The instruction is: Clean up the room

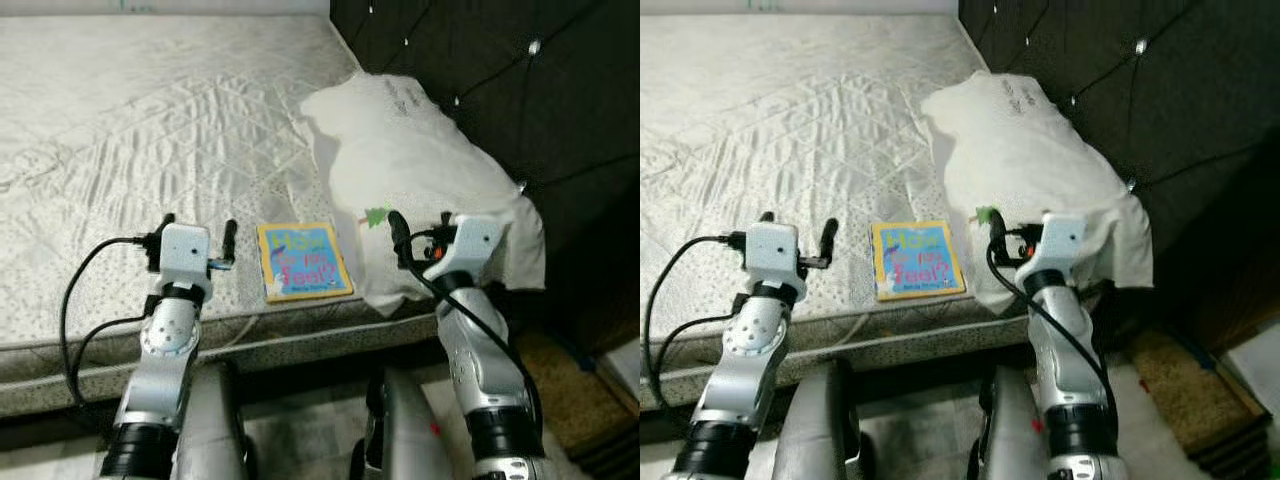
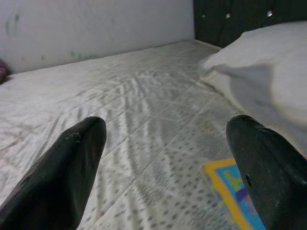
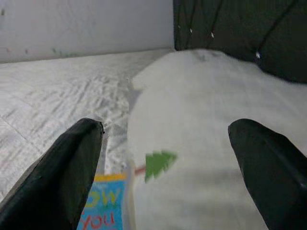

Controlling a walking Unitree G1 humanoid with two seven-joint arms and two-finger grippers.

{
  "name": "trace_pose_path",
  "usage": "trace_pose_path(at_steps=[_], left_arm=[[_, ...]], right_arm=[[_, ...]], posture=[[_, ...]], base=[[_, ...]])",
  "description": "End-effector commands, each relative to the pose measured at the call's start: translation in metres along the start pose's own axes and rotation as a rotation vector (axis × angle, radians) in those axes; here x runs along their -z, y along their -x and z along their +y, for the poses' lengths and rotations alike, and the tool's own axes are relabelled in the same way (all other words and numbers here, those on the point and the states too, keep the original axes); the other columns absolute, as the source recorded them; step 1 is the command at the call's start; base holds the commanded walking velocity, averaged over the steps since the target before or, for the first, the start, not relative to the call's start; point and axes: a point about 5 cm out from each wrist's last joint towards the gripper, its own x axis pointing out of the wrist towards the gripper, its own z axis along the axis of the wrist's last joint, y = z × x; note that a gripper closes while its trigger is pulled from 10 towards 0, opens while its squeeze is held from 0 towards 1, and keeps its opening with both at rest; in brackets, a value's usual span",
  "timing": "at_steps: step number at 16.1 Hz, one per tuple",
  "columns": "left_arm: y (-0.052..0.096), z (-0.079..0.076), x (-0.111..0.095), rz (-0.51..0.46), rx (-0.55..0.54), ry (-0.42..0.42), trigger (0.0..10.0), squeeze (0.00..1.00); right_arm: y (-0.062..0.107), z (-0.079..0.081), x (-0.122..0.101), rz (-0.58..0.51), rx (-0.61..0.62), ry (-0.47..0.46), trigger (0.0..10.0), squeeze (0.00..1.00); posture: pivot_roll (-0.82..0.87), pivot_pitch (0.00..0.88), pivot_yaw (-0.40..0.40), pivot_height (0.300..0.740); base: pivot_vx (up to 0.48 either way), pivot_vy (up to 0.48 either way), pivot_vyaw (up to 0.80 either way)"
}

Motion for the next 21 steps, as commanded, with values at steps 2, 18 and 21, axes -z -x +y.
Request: trace_pose_path(at_steps=[2, 18, 21], left_arm=[[0.001, -0.012, -0.004, -0.003, 0.08, 0.006, 10.0, 0.0], [0.0, -0.02, -0.006, 0.044, 0.162, 0.078, 10.0, 0.0], [0.002, -0.021, -0.004, 0.06, 0.17, 0.103, 10.0, 0.0]], right_arm=[[-0.007, 0.003, -0.008, -0.012, -0.024, 0.008, 10.0, 0.0], [0.005, 0.006, 0.0, 0.017, 0.024, -0.009, 10.0, 0.0], [0.01, 0.005, 0.008, 0.057, 0.05, -0.076, 10.0, 0.0]], posture=[[-0.01, 0.0, -0.071, 0.677], [-0.03, 0.0, -0.026, 0.74], [-0.03, 0.0, -0.025, 0.74]], base=[[0.0, 0.0, 0.0], [0.0, 0.0, 0.0], [0.0, 0.437, 0.0]])
